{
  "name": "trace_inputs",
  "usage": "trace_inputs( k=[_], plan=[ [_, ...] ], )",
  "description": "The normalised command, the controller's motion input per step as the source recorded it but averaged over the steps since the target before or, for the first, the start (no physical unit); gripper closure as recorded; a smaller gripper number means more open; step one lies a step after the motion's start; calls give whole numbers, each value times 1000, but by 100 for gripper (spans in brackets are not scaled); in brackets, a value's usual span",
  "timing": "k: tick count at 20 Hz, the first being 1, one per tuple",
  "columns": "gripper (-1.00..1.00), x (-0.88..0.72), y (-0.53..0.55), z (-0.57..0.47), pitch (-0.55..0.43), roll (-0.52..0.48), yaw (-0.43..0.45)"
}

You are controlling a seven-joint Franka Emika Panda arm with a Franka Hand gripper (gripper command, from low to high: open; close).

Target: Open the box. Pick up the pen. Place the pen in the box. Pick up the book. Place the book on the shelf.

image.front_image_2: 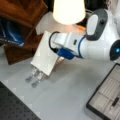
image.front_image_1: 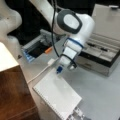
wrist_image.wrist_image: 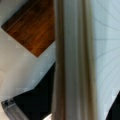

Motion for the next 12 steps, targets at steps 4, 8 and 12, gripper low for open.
trace_inputs(
  k=[4, 8, 12],
  plan=[
    [-100, 24, 58, -138, -101, -406, 98],
    [-100, 19, -11, -195, -113, -469, 146],
    [-100, -10, -53, -250, -112, -430, 109]
  ],
)
